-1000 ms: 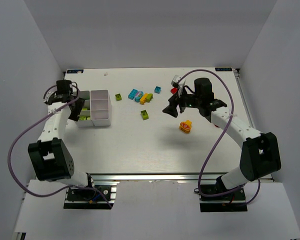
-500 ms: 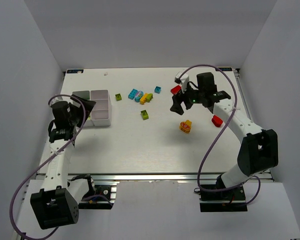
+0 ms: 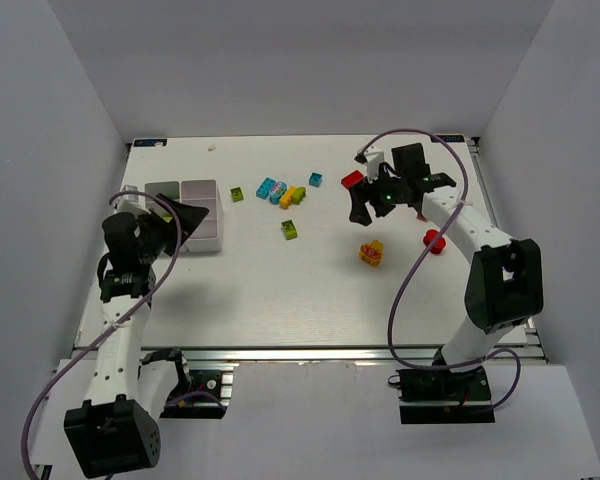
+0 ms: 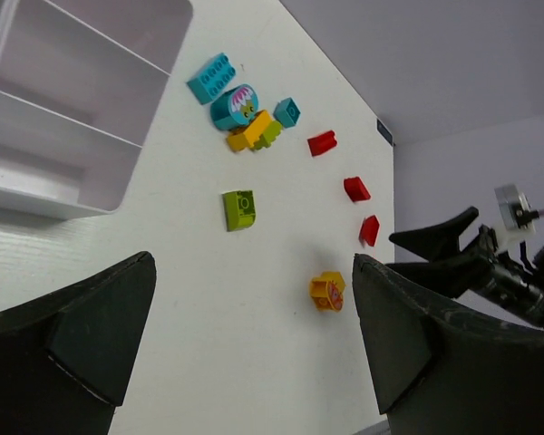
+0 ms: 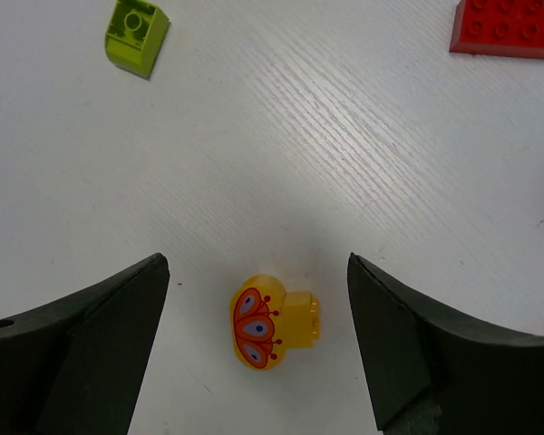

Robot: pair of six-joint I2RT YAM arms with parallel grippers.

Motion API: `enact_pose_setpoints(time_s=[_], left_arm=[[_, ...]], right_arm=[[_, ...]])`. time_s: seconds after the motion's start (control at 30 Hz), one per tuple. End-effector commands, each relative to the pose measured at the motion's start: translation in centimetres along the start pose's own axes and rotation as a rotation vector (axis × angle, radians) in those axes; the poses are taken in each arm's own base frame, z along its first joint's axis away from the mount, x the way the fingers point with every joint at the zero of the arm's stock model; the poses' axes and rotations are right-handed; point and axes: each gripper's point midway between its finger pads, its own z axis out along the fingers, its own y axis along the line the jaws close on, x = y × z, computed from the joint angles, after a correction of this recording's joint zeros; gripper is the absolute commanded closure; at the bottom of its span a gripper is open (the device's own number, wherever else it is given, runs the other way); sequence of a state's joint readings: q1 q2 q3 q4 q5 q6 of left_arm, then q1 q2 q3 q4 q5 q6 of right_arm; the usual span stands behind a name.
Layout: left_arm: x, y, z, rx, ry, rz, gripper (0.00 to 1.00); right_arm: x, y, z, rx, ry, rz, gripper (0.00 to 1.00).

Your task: Sort the legos into containers by color

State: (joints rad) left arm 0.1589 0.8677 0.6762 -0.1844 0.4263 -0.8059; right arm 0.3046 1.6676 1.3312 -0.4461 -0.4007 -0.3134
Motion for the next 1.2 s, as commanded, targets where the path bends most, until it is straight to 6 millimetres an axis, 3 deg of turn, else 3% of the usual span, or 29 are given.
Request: enact_pose_setpoints(time_s=[0.0, 0.1, 0.13, 0.17, 0.2, 0.23, 0.27, 0.3, 0.37, 0.4, 0.47, 0.5, 0.53, 0.57, 0.6, 0.63, 0.67, 0.7, 0.73, 0.77, 1.17], left_arm=[[0.8, -2.0, 0.3, 0.089, 0.049, 0.072, 0.02], [2.5, -3.6, 1.9, 0.099, 0.112, 0.126, 0.03], [3.5, -4.2, 2.4, 0.1, 0.142, 0.15, 0.03], [5.5, -4.5, 3.7, 0.078, 0.192, 0.175, 0.03], [5.6, -5.7, 4.3, 0.088, 0.197, 0.209, 0.03], [6.4, -5.8, 5.0, 0.067, 0.222, 0.225, 0.04], [8.2, -5.5, 6.3, 0.028, 0.26, 0.251, 0.05], [8.0, -6.7, 6.9, 0.027, 0.254, 0.278, 0.05], [9.3, -7.0, 8.2, -0.018, 0.272, 0.312, 0.06], [10.4, -6.1, 9.5, -0.062, 0.304, 0.326, 0.06], [10.4, -7.0, 11.0, -0.116, 0.285, 0.367, 0.06], [11.7, -5.0, 12.0, -0.207, 0.326, 0.392, 0.06], [11.1, -6.2, 12.9, -0.218, 0.305, 0.402, 0.06], [11.6, -6.1, 13.5, -0.248, 0.312, 0.417, 0.07], [12.4, -3.7, 14.4, -0.361, 0.332, 0.437, 0.09], [12.8, -3.4, 14.9, -0.393, 0.343, 0.445, 0.11], [12.5, -3.8, 15.3, -0.429, 0.342, 0.455, 0.16], [12.6, -4.0, 16.3, -0.436, 0.331, 0.462, 0.19], [14.0, -2.2, 16.9, -0.5, 0.377, 0.482, 0.2], [14.0, -3.5, 17.6, -0.487, 0.371, 0.495, 0.21], [17.8, -1.1, 20.2, -0.584, 0.419, 0.577, 0.23]], right_arm=[[-1.7, -1.6, 0.1, 0.069, -0.031, 0.05, 0.17], [-2.0, -1.4, 0.4, 0.049, -0.04, 0.066, 0.38], [-2.0, -1.3, 0.6, 0.043, -0.04, 0.07, 0.57], [-2.3, -1.3, 0.5, 0.038, -0.047, 0.073, 0.67], [-2.4, -1.3, 0.6, 0.035, -0.05, 0.073, 0.76], [-2.5, -1.4, 0.4, 0.034, -0.054, 0.073, 0.94], [-2.8, -1.5, 0.2, 0.035, -0.062, 0.073, 1.0], [-2.9, -1.5, 0.0, 0.034, -0.069, 0.074, 1.0], [-3.2, -1.7, -0.4, 0.031, -0.084, 0.079, 1.0], [-3.5, -1.8, -0.7, 0.03, -0.091, 0.077, 1.0], [-3.6, -1.7, -1.1, 0.003, -0.1, 0.06, 0.93], [-4.0, -1.5, -1.4, -0.011, -0.111, 0.048, 0.81], [-4.0, -1.4, -1.7, -0.032, -0.118, 0.035, 0.72], [-4.2, -0.6, -2.1, -0.088, -0.129, -0.005, 0.6], [-4.3, -0.3, -2.4, -0.11, -0.138, -0.022, 0.47], [-4.6, -0.3, -2.8, -0.123, -0.15, -0.042, 0.19], [-4.8, 0.1, -3.1, -0.147, -0.164, -0.062, 0.11], [-5.0, 0.2, -3.3, -0.155, -0.172, -0.067, 0.11], [-4.9, 0.1, -3.5, -0.163, -0.178, -0.069, 0.11], [-4.9, 0.2, -3.6, -0.174, -0.183, -0.068, 0.11], [-4.4, -0.4, -3.9, -0.196, -0.216, -0.017, 0.1]])
